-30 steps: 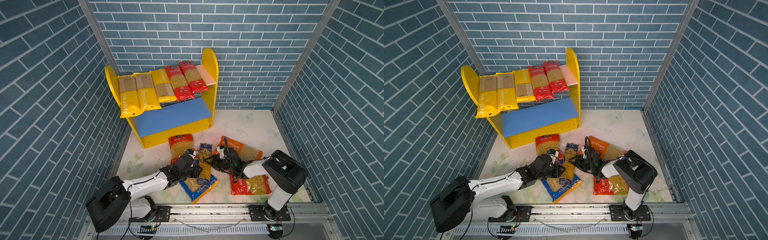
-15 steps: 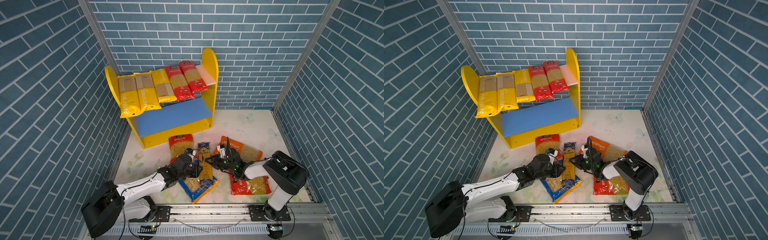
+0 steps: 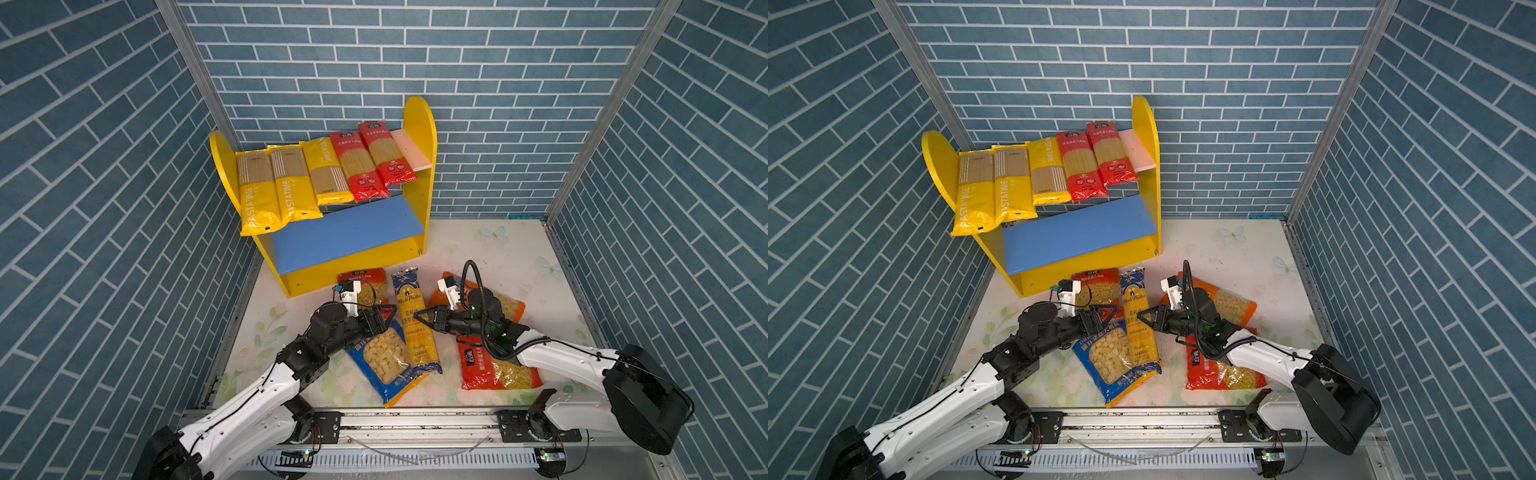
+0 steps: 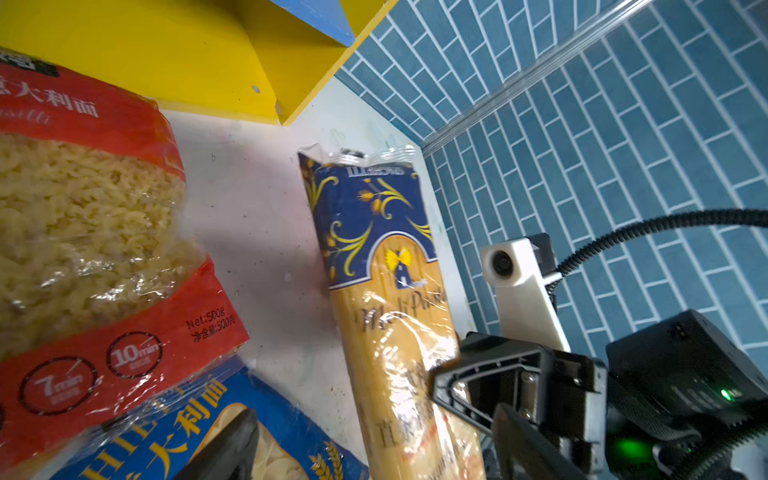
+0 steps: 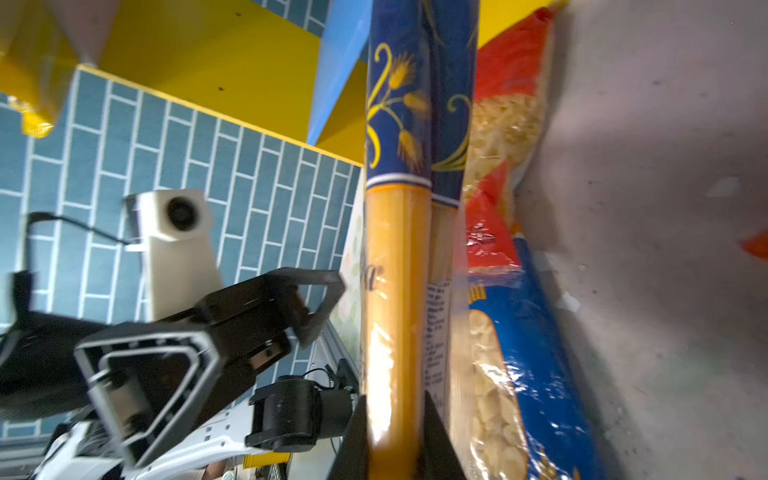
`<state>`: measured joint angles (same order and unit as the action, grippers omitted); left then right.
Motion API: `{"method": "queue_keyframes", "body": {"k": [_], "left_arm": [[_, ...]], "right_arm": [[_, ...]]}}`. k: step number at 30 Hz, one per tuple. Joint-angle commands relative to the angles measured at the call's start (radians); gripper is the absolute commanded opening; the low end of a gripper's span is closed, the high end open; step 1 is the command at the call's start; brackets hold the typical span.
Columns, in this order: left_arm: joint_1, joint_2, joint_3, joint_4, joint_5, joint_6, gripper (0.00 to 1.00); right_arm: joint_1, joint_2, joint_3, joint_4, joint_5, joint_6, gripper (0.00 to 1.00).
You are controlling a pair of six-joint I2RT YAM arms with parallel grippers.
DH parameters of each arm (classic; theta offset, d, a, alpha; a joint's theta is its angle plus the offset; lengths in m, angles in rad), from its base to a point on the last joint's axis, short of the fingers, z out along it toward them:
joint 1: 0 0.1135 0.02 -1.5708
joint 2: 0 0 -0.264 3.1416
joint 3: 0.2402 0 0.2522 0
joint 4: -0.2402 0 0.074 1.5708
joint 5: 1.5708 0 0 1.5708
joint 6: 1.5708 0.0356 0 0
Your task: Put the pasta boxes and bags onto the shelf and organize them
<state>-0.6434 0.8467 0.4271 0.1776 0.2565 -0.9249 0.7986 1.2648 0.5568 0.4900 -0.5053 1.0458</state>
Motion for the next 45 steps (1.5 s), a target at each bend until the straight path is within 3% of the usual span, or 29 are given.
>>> {"method": "queue_keyframes", "body": {"k": [1, 7, 10, 17, 20, 24, 27, 32, 36, 40, 45], "left_arm": [[0.008, 0.042, 0.008, 0.209, 0.079, -0.061, 0.9], [0.007, 0.15, 0.034, 0.387, 0.124, -0.092, 0.87], [0.008, 0.194, 0.039, 0.492, 0.139, -0.13, 0.79], [0.01, 0.212, 0.04, 0.547, 0.112, -0.129, 0.49], [0.011, 0.216, 0.051, 0.557, 0.11, -0.137, 0.36], [0.011, 0.206, 0.072, 0.542, 0.064, -0.159, 0.25], [0.01, 0.191, 0.102, 0.533, 0.026, -0.168, 0.2], [0.01, 0.162, 0.146, 0.543, -0.046, -0.171, 0.18], [0.013, 0.099, 0.128, 0.527, -0.225, -0.162, 0.17], [0.013, 0.061, 0.113, 0.523, -0.371, -0.129, 0.15], [0.014, 0.137, 0.135, 0.656, -0.365, -0.171, 0.15]], "right_arm": [[0.023, -0.062, 0.111, 0.124, -0.09, 0.0, 0.11], [0.077, -0.067, 0.172, 0.159, -0.142, 0.03, 0.11], [0.085, -0.07, 0.183, 0.164, -0.168, 0.041, 0.11], [0.085, -0.084, 0.166, 0.194, -0.192, 0.077, 0.16], [0.085, -0.082, 0.144, 0.236, -0.179, 0.1, 0.22], [0.085, -0.091, 0.104, 0.276, -0.13, 0.106, 0.42], [0.084, -0.111, 0.039, 0.308, -0.078, 0.102, 0.55], [0.075, -0.172, -0.122, 0.317, 0.039, 0.089, 0.68], [0.075, -0.269, -0.253, 0.4, 0.168, 0.157, 0.82], [0.076, -0.364, -0.249, 0.304, 0.191, 0.158, 0.84], [0.087, -0.352, -0.249, 0.271, 0.211, 0.165, 0.85]]}}
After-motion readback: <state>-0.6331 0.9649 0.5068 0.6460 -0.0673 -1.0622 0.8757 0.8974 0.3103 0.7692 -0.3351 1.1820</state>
